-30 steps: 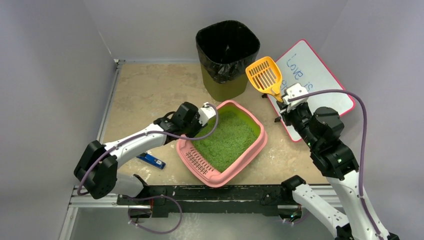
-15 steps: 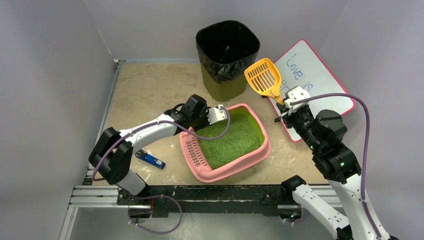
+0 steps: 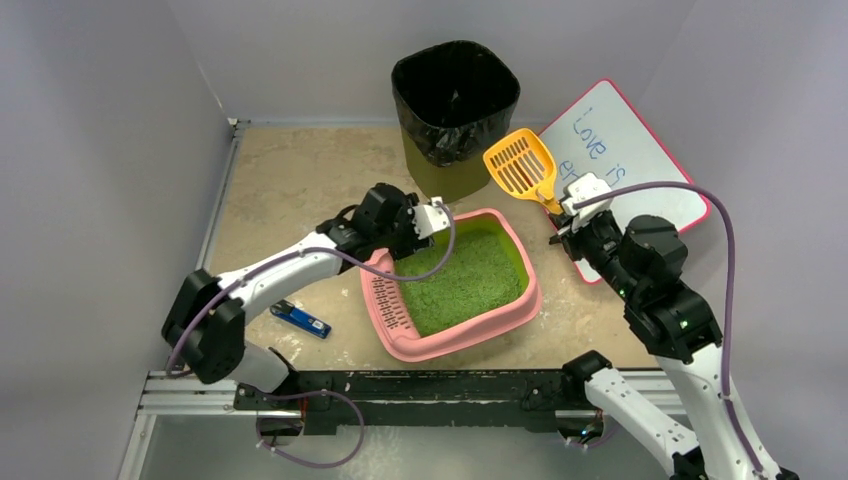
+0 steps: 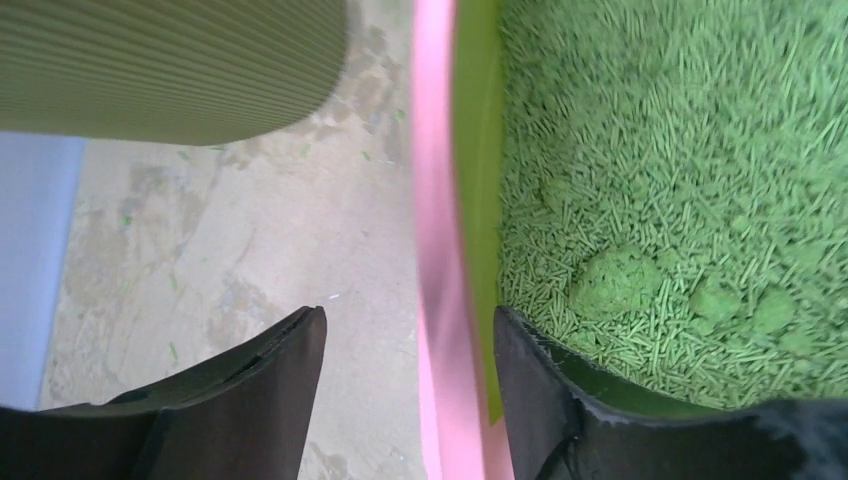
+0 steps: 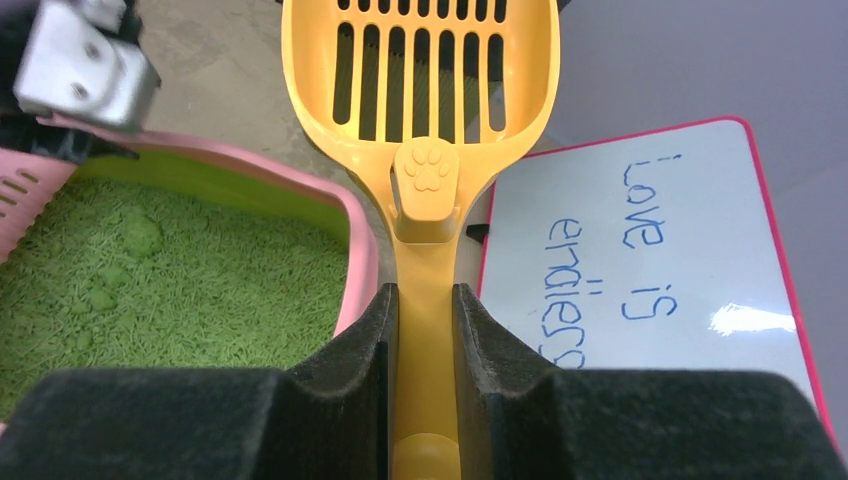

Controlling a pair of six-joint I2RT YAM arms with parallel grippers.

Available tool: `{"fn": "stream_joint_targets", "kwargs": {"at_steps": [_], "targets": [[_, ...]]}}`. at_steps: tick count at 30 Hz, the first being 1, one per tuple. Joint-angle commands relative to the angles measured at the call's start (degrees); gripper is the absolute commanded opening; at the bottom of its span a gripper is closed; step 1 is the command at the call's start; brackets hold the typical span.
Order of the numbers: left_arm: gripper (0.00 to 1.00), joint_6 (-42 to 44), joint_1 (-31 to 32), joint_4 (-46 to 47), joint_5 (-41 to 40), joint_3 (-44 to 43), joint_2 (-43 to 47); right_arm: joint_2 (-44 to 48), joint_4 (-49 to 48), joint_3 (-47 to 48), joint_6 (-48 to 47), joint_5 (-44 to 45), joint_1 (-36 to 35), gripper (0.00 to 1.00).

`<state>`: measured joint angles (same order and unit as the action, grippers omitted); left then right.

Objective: Clean the litter box

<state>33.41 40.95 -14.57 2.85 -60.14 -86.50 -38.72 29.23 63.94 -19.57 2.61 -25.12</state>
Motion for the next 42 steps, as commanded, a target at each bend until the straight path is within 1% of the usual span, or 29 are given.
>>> {"fn": "stream_joint_targets", "kwargs": {"at_steps": [1,4,6,8,9,10,12,15,18,20,26,28,32,36,42], "targets": [[0.63,-12.03,0.05,6.98,-2.51,2.47,9.33,-2.20,2.18,3.60,-0.17,-2.04,-0.17,0.00],[0.64,-19.96,0.04,10.88,-6.07,6.87,15.00,-3.50,4.21,5.19,-1.21,-2.52,-0.21,0.00],[0.64,-25.79,0.03,11.27,-8.90,8.11,18.10,-4.52,6.08,6.57,-1.97,-4.41,-0.23,0.00],[0.66,-33.86,0.08,10.56,-13.91,8.29,20.46,-5.76,8.23,7.90,-3.12,-5.41,-0.22,0.00],[0.66,-38.04,0.07,9.02,-16.14,8.01,21.25,-6.38,9.54,8.47,-4.17,-6.32,-0.26,0.00],[0.67,-40.28,-0.01,6.70,-17.41,7.41,21.74,-7.14,10.75,9.05,-5.36,-7.51,-0.23,0.00],[0.72,-43.55,0.07,1.91,-18.43,7.09,22.86,-8.64,12.89,10.34,-7.73,-9.75,-0.24,0.00],[0.75,-52.01,0.01,-1.02,-25.36,9.67,26.51,-10.75,16.53,11.80,-11.63,-12.66,-0.28,0.00],[0.78,-60.36,-0.07,-3.49,-31.21,12.30,31.21,-12.14,19.72,12.40,-16.65,-13.34,-0.27,0.00],[0.79,-63.51,-0.06,-5.89,-33.47,12.94,33.00,-12.75,21.37,12.87,-19.34,-12.64,-0.22,0.00],[0.81,-68.10,-0.07,-10.79,-38.58,14.58,38.18,-16.13,25.92,14.36,-26.83,-15.67,-0.28,0.00],[0.80,-67.48,-0.03,-10.54,-37.51,15.83,41.38,-17.42,27.18,14.52,-28.56,-15.49,-0.48,0.00],[0.80,-65.00,-0.07,-8.76,-37.86,19.13,47.18,-20.26,28.02,14.06,-30.12,-12.88,-3.91,0.00],[0.80,-63.39,-0.06,-8.42,-38.00,19.61,49.73,-24.33,26.71,13.08,-30.28,-4.96,-11.28,0.00],[0.77,-63.54,0.00,-9.98,-36.08,18.63,47.96,-32.45,28.70,14.89,-31.84,-2.73,-11.94,0.00]]}}
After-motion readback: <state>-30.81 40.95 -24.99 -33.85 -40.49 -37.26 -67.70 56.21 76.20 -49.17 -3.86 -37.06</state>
